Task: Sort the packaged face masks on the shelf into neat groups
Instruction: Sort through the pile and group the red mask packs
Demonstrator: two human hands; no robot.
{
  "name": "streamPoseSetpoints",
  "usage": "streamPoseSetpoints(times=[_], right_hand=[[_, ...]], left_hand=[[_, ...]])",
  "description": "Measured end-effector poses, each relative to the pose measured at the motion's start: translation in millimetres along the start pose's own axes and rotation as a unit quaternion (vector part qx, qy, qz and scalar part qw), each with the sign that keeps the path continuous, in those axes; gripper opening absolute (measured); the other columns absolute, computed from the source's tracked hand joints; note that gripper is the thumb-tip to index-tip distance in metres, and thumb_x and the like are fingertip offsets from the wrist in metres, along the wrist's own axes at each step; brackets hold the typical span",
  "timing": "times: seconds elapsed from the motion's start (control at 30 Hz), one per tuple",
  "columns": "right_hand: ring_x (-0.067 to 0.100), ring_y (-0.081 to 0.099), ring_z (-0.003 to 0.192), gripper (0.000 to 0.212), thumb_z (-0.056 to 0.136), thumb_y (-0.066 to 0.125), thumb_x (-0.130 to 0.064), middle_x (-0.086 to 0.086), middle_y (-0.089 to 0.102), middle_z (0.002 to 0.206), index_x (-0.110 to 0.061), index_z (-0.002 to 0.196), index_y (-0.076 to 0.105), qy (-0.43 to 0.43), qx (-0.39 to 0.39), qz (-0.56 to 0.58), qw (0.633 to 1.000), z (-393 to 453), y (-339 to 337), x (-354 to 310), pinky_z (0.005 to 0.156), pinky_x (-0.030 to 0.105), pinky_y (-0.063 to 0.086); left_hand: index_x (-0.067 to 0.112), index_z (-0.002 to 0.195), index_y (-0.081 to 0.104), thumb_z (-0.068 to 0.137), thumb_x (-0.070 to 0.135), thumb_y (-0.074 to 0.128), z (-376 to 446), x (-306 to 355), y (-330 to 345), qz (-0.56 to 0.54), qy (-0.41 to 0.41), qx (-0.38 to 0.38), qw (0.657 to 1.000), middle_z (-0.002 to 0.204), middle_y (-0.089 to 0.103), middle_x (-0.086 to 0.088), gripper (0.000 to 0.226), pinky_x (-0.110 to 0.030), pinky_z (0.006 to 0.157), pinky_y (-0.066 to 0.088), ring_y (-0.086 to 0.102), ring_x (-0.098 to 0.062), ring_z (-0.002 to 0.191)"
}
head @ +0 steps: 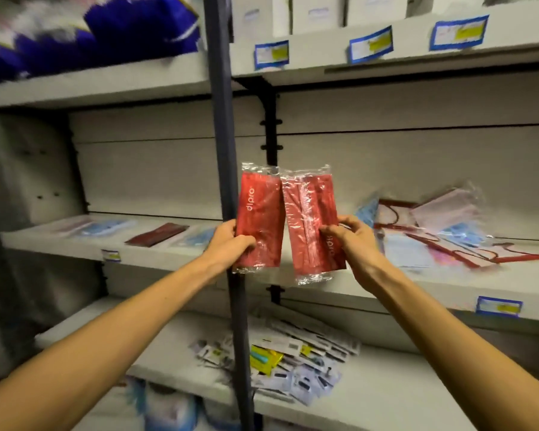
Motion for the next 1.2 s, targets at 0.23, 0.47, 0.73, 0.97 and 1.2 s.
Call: streamPoseSetpoints(times=[0.23, 0.47, 0.73, 0.97, 1.2], right_hand=[[0.008, 0.070, 0.066, 0.014, 0.090, 0.070, -0.002, 0.003, 0.073, 0.083, -0.010, 0.100, 0.066, 0.011, -0.065, -0.033, 0.997, -27.5, 128.5, 33.1, 0.059, 0.022, 0.053], [0.021, 0.073, 0.084, 0.017, 0.092, 0.068, -0.006, 0.009, 0.073, 0.093, -0.009, 0.107, 0.061, 0.078, -0.102, -0.054, 0.990, -21.8, 240.1, 70.9, 0.080, 0.039, 0.061], [0.019, 0.059, 0.062, 0.029, 0.089, 0.063, 0.005, 0.013, 0.065, 0.081, 0.005, 0.118, 0.059, 0.099, -0.086, -0.034, 0.991, 51.2, 324.6, 94.8, 0.054, 0.025, 0.050], [0.017, 0.062, 0.065, 0.034, 0.086, 0.066, 0.006, 0.011, 0.067, 0.085, 0.000, 0.118, 0.057, 0.095, -0.092, -0.045, 0.990, 144.9, 379.0, 111.7, 0.060, 0.028, 0.053], [0.031, 0.069, 0.086, 0.045, 0.079, 0.075, 0.007, 0.023, 0.071, 0.105, -0.002, 0.118, 0.056, 0.103, -0.063, -0.086, 0.989, 194.2, 409.2, 152.0, 0.087, 0.047, 0.059]], left_hand=[[0.013, 0.102, 0.066, 0.084, -0.004, 0.067, -14.6, -52.9, -123.2, 0.032, -0.037, 0.017, 0.999, 0.088, 0.073, -0.009, 0.025, -0.018, 0.058, 0.054, 0.066, -0.014, 0.067], [0.013, 0.096, 0.063, 0.087, -0.010, 0.059, 8.1, -106.6, -210.4, 0.038, -0.084, 0.037, 0.995, 0.067, 0.068, 0.001, 0.025, -0.017, 0.044, 0.045, 0.058, -0.005, 0.049], [0.005, 0.121, 0.056, 0.089, -0.005, 0.058, 88.8, -159.2, -268.9, 0.078, -0.116, 0.026, 0.990, 0.097, 0.072, -0.010, 0.033, -0.028, 0.067, 0.058, 0.071, -0.017, 0.080], [0.019, 0.119, 0.043, 0.088, 0.000, 0.059, 186.4, -182.0, -275.7, 0.128, -0.079, 0.052, 0.987, 0.112, 0.067, -0.011, 0.040, -0.042, 0.093, 0.057, 0.067, -0.027, 0.105], [0.025, 0.121, 0.052, 0.088, 0.007, 0.061, 245.6, -228.5, -268.9, 0.224, -0.046, 0.001, 0.974, 0.118, 0.065, 0.000, 0.038, -0.043, 0.097, 0.054, 0.065, -0.025, 0.110]])
Point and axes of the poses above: each hand's wrist, its own z-axis towards the middle knuckle, its own y-axis out of the palm, x = y × z, the point moved 3 cm from there along z, towards the middle knuckle
